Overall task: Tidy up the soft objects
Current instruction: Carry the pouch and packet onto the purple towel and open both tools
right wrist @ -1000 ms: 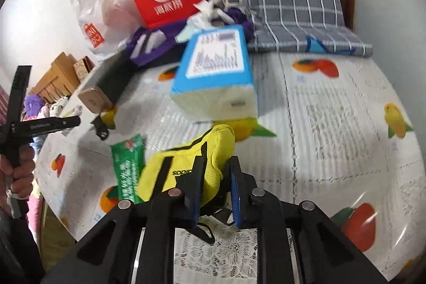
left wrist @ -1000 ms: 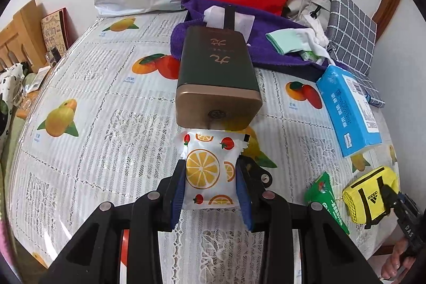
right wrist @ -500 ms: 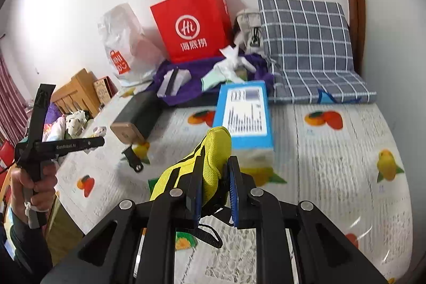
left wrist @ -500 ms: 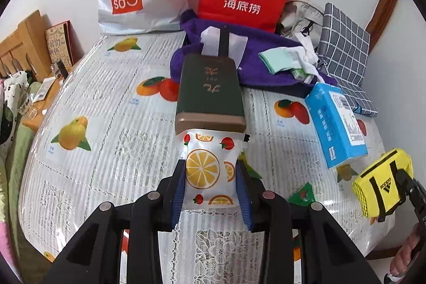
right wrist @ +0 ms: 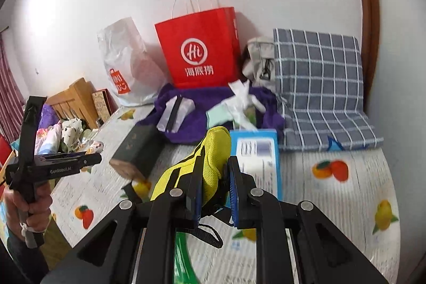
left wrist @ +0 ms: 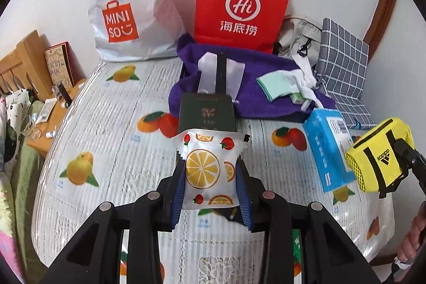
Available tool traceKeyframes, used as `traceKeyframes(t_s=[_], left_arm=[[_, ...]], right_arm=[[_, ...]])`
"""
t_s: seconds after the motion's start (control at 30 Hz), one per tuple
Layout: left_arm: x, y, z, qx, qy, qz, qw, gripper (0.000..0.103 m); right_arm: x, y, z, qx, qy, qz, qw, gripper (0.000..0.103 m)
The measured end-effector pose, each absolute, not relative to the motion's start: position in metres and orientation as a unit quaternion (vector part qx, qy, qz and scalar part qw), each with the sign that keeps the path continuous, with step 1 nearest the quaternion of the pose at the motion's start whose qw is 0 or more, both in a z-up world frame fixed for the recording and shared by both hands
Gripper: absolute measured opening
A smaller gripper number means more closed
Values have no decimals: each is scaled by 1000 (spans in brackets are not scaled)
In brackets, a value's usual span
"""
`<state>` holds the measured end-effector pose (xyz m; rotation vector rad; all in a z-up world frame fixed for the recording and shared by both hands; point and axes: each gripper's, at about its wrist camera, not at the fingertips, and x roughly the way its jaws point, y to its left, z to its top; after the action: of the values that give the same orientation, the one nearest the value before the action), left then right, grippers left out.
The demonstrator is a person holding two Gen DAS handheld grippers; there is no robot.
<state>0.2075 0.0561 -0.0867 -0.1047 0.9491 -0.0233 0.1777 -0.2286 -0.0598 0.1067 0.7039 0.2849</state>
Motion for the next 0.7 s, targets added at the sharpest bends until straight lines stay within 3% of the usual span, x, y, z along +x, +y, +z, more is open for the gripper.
traceKeyframes(t_s=[0.7], left_arm=[[291, 61, -84, -61, 460, -8, 886, 34]], right_arm=[[274, -213, -53, 66, 336, 132, 930, 17]])
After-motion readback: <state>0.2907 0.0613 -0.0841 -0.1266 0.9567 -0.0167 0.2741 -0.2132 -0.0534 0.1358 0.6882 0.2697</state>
